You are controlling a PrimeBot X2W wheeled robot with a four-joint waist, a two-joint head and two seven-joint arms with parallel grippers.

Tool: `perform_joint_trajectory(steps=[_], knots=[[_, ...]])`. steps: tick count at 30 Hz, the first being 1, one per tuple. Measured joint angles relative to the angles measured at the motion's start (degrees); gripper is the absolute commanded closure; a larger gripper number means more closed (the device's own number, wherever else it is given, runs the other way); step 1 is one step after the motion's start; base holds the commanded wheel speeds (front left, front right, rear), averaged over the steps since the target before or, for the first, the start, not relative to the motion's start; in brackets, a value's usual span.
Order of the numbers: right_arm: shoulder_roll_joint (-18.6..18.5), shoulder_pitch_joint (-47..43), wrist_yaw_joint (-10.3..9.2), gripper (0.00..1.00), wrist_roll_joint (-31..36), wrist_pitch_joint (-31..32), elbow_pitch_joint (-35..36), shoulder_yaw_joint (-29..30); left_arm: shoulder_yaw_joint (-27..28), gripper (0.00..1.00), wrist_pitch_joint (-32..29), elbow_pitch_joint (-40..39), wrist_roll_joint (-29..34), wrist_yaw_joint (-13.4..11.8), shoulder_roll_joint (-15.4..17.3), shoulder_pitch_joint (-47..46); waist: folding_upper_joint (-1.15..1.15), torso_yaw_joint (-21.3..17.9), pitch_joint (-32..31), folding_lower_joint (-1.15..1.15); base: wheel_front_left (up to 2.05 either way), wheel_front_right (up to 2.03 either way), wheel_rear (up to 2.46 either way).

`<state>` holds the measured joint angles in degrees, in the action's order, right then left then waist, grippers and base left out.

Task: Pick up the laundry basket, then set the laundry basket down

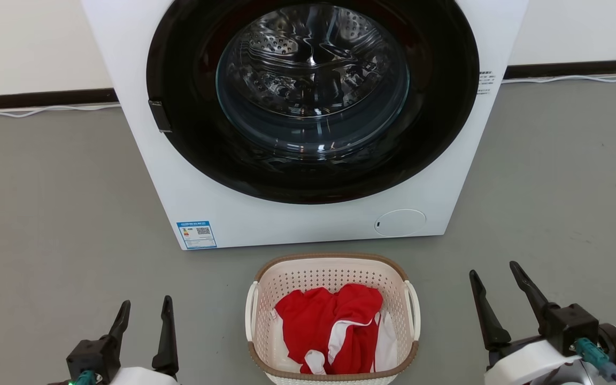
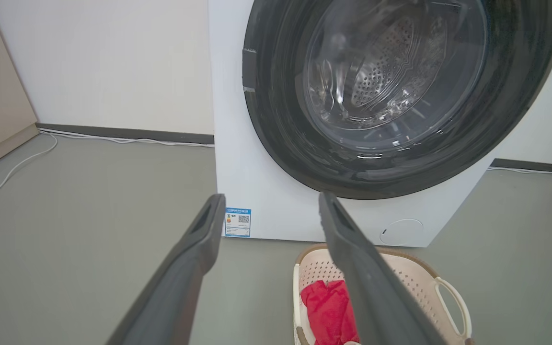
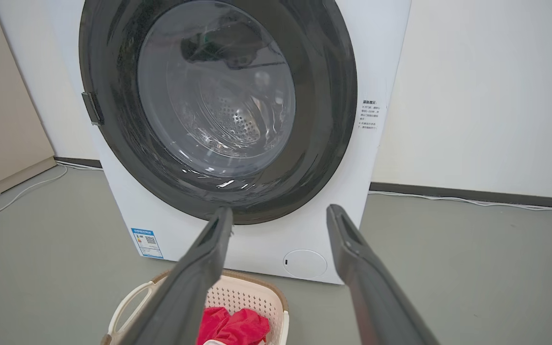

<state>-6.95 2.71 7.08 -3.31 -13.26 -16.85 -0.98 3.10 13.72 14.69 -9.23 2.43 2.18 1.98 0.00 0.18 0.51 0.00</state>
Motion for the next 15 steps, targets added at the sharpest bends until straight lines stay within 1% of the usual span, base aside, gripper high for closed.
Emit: perform_joint_trajectory(steps=[4, 15], knots=[[-0.2, 0.0, 0.0, 0.0, 2.7, -1.0, -0.1, -0.3, 0.0, 0.0, 0.5, 0.0, 2.6, -0.1, 0.0, 0.0, 0.0, -0.1, 0.0, 0.0, 0.0, 0.0, 0.0], [-0.2, 0.0, 0.04, 0.0, 2.8, -1.0, -0.2, -0.5, -0.5, 0.0, 0.5, 0.3, 2.7, -0.7, 0.1, 0.1, 0.0, -0.1, 0.2, 0.0, 0.0, 0.0, 0.0]])
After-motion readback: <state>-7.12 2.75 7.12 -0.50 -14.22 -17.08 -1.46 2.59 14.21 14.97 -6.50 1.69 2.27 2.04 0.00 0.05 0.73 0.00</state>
